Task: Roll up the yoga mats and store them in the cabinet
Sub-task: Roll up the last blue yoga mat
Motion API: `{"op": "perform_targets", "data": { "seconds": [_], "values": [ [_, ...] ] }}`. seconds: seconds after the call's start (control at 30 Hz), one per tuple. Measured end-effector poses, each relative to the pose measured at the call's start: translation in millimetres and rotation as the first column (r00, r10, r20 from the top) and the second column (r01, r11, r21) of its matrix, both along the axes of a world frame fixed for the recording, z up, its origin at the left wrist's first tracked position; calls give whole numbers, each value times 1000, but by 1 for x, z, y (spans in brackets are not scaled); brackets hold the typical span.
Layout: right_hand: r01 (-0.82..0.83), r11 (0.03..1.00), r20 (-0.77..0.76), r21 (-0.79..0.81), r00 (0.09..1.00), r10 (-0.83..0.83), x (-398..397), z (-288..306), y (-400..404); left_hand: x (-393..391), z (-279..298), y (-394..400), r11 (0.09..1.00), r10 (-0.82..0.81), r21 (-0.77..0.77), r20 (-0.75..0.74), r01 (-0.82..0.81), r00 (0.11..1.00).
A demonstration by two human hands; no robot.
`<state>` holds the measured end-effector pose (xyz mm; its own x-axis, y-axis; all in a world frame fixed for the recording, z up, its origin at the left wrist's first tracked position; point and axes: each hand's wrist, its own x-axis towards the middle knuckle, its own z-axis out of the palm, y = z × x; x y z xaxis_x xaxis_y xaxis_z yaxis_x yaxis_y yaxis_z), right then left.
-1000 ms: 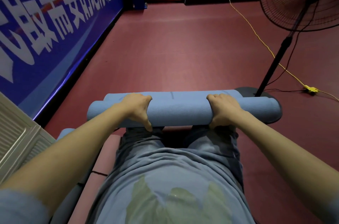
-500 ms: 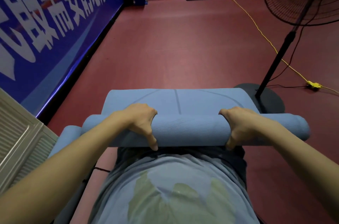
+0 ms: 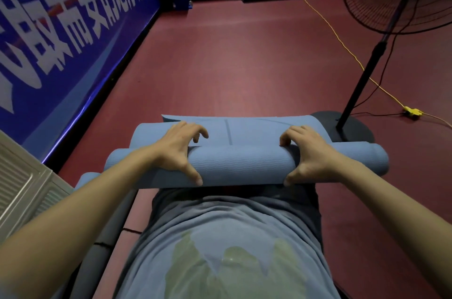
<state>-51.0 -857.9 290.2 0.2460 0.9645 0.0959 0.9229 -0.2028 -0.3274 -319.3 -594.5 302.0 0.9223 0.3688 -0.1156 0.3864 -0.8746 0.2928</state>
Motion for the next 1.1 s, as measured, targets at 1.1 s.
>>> {"op": "perform_targets", "data": {
  "seconds": [1.1],
  "values": [
    [151,890,186,-431,980,-76,-8,19,13,33,23,-49,922,53,371,-414,115,909]
  ]
}}
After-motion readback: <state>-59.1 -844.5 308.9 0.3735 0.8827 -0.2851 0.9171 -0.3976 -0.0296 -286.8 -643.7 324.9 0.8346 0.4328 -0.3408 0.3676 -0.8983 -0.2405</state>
